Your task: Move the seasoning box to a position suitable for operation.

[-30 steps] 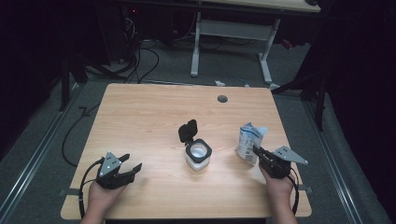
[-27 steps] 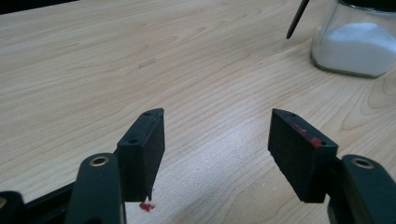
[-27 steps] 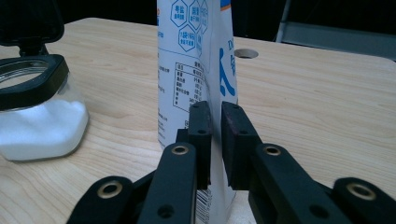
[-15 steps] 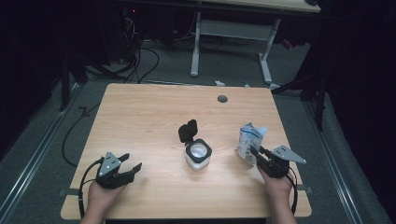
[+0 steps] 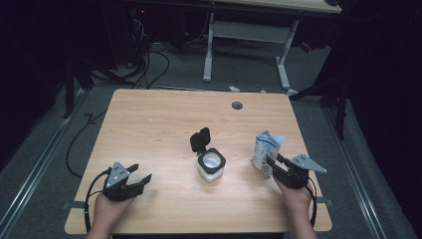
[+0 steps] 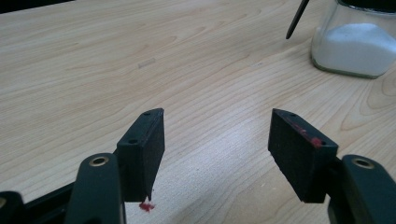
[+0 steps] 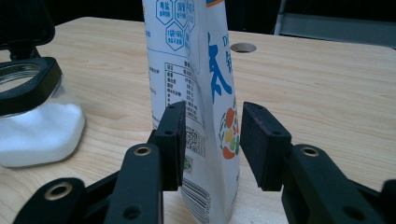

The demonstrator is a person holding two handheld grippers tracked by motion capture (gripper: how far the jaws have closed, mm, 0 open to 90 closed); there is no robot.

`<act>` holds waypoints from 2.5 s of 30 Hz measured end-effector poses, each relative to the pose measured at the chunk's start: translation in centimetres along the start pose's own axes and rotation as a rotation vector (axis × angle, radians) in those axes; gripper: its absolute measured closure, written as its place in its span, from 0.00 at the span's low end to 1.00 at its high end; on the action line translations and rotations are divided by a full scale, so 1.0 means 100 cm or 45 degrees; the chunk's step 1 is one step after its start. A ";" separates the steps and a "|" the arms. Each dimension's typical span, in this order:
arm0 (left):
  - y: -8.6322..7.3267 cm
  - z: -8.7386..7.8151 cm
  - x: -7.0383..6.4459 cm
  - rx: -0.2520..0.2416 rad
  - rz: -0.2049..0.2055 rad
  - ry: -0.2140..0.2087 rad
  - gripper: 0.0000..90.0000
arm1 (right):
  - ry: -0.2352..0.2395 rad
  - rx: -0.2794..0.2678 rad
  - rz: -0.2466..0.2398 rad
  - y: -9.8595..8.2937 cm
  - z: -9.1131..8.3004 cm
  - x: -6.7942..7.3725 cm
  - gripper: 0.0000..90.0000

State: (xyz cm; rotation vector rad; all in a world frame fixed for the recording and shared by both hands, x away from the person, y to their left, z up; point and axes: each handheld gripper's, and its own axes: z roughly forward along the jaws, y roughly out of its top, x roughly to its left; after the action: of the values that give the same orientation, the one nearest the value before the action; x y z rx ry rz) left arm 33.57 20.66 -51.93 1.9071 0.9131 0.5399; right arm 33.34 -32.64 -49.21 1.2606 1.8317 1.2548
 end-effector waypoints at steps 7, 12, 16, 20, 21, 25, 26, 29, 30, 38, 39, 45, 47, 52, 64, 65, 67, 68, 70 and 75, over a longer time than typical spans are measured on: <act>0.001 0.001 -0.001 0.007 0.006 -0.004 0.41 | -0.005 0.013 -0.006 0.001 0.001 0.002 0.65; 0.000 0.003 -0.003 0.017 0.007 -0.005 0.41 | -0.007 0.020 -0.005 0.001 0.001 0.003 0.63; 0.001 0.005 -0.004 0.025 0.013 -0.007 0.41 | -0.011 0.019 -0.007 0.001 0.000 0.003 0.62; 0.002 0.008 -0.005 0.026 0.017 -0.006 0.41 | -0.010 0.019 -0.006 0.001 -0.003 0.003 0.62; 0.003 0.009 -0.005 0.025 0.021 -0.001 0.41 | -0.010 0.018 -0.005 0.001 -0.004 0.004 0.62; 0.004 0.011 -0.005 0.028 0.020 -0.004 0.42 | -0.014 0.011 -0.002 0.001 -0.008 0.005 0.60; 0.004 0.012 -0.005 0.029 0.019 -0.005 0.42 | -0.016 0.013 0.005 0.001 -0.008 0.005 0.59; 0.005 0.015 -0.005 0.034 0.020 -0.007 0.42 | -0.030 0.017 -0.003 0.000 -0.012 0.006 0.59; 0.005 0.015 -0.005 0.032 0.014 -0.008 0.42 | -0.038 0.015 -0.003 0.000 -0.013 0.007 0.59; 0.008 0.023 -0.006 0.034 0.012 -0.018 0.43 | -0.069 0.020 -0.023 -0.003 -0.024 0.011 0.60; 0.008 0.024 -0.007 0.032 0.016 -0.018 0.43 | -0.069 0.023 -0.023 -0.003 -0.024 0.011 0.60; 0.011 0.027 -0.007 0.034 0.020 -0.023 0.44 | -0.077 0.022 -0.018 -0.004 -0.033 0.013 0.61; 0.011 0.028 -0.007 0.032 0.022 -0.022 0.44 | -0.080 0.023 -0.023 -0.004 -0.035 0.016 0.62; 0.012 0.029 -0.006 0.032 0.017 -0.022 0.45 | -0.078 0.009 -0.035 -0.004 -0.039 0.021 0.68; 0.012 0.029 -0.005 0.037 0.019 -0.017 0.45 | -0.051 0.005 -0.065 0.001 -0.040 0.034 0.73; 0.012 0.029 -0.005 0.037 0.018 -0.016 0.45 | -0.042 0.003 -0.065 0.002 -0.040 0.034 0.73; 0.012 0.029 -0.005 0.036 0.018 -0.013 0.45 | -0.037 0.005 -0.074 0.002 -0.039 0.037 0.74; 0.012 0.028 -0.005 0.033 0.017 -0.011 0.45 | -0.030 0.007 -0.075 0.003 -0.039 0.038 0.74; 0.012 0.028 -0.004 0.038 0.018 -0.007 0.45 | -0.021 0.005 -0.083 0.003 -0.037 0.040 0.74; 0.011 0.027 -0.004 0.054 0.015 0.009 0.45 | 0.003 0.024 -0.095 0.002 -0.029 0.050 0.77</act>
State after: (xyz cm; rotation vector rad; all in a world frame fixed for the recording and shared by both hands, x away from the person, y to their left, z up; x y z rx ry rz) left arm 35.55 18.56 -52.28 1.9509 0.9250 0.5383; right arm 29.11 -29.11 -47.63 1.1902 1.8787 1.2015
